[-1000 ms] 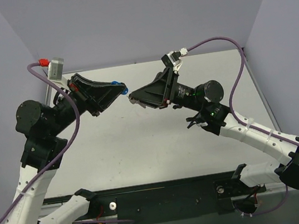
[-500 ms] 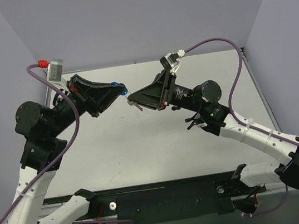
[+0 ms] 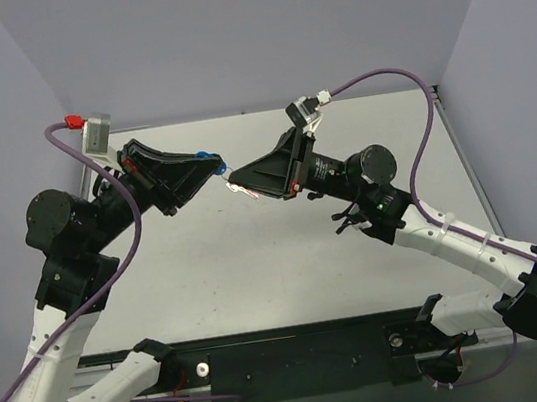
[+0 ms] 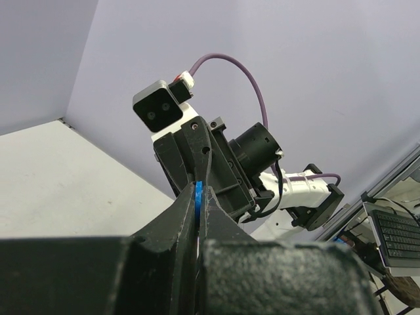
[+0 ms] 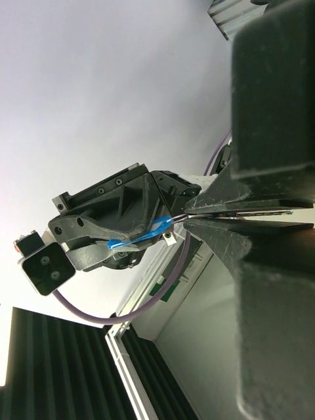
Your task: Remove the keys from the keyring
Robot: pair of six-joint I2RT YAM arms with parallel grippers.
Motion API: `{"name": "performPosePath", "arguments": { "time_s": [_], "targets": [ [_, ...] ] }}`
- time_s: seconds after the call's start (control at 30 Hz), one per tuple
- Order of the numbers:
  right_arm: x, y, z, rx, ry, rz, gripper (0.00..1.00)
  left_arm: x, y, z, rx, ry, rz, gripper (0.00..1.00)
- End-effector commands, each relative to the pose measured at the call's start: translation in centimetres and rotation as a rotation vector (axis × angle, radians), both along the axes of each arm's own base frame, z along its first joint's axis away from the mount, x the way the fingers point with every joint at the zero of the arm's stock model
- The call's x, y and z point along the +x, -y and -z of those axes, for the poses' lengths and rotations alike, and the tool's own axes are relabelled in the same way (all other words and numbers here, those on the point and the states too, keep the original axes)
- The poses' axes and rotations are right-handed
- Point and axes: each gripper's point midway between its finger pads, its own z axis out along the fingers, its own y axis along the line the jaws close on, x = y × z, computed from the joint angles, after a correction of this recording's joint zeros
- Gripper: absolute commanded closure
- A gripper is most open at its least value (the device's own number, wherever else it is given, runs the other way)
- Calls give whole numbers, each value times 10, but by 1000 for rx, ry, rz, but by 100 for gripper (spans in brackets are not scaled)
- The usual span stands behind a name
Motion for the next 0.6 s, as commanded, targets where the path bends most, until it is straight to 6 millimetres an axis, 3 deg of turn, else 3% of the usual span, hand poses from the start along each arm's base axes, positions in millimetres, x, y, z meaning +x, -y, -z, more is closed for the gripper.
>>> {"name": "performPosePath", "arguments": {
  "time_s": [0.0,0.17,0.23,0.33,0.47,0.57],
  "targets": [
    [-12,10,-16,50,74,4,100,-5,-7,-9,-17,49,-29,100],
    [-10,7,1,-31,72,27,100,-4,-15,2,-14,30,-76,100],
    [-10,5,15,-112,85,49,100,-8,-21,8,-11,25,-99,90],
    [-16,5,42,-265,84,65,100,-16,-28,20,-3,20,-119,60],
    [-25,14,74,-453,132,86,100,-29,-38,47,55,-5,-141,47],
    [-30,24,107,-642,210,111,100,-40,-47,69,98,-49,-152,43]
  ]
}}
